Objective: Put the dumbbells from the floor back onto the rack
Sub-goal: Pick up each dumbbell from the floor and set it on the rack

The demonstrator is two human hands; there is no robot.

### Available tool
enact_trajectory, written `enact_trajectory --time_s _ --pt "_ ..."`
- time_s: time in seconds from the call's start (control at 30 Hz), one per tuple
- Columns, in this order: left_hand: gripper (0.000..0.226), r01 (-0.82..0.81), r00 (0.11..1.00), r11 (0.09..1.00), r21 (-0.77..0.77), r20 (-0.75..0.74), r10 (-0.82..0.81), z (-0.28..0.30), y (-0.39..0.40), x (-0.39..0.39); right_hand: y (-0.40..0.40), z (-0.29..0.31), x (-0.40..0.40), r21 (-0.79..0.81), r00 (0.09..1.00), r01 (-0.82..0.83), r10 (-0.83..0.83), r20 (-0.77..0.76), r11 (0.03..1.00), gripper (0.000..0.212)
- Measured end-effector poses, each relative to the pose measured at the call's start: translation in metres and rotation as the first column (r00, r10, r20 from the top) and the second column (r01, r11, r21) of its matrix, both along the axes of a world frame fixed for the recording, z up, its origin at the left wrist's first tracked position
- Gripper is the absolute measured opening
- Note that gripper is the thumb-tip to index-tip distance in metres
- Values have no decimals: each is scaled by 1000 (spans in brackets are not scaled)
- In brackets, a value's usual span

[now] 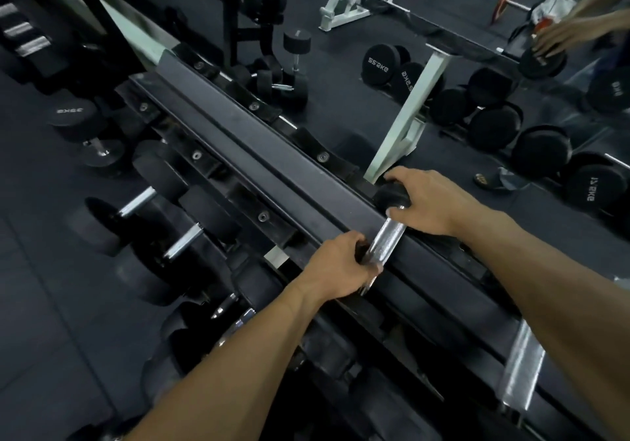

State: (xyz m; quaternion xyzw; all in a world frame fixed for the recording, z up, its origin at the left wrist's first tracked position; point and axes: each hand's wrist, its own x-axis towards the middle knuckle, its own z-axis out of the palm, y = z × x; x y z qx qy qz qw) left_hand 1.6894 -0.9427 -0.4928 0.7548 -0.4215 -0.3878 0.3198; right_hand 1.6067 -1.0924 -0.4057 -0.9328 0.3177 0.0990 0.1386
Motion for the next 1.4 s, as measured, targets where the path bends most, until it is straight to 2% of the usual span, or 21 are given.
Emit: enact_trajectory --time_s 0.1,0.2,0.33,0.6,0.77,0.93,1.1,1.23,1.4 --pt "48 -94 995 996 -4 28 94 7 27 15 24 5 19 -58 995 -103 103 -9 993 70" --pt "45 -171 982 985 21 82 169 10 68 36 55 9 48 -78 976 -217 217 -11 973 69" --pt "44 -254 942 965 68 243 230 5 145 61 114 0 96 -66 928 -372 372 -18 926 69" --pt "44 -465 865 847 258 338 372 -33 340 78 289 -58 177 77 756 -648 652 -52 758 67" --pt "51 -554 806 766 327 440 396 -76 468 56 423 -112 194 148 649 -741 755 -92 655 66" --pt "48 -603 784 704 375 439 438 -137 587 17 551 -184 187 259 579 -763 804 -135 592 64" --pt "47 -639 769 627 446 351 534 -223 682 -20 649 -278 171 350 523 -754 830 -192 556 64" --pt "50 -702 697 540 465 292 655 -304 726 -47 695 -369 157 405 475 -739 843 -253 538 66" --pt "51 -733 642 472 491 269 718 -417 745 -73 730 -489 149 446 397 -749 871 -291 490 67"
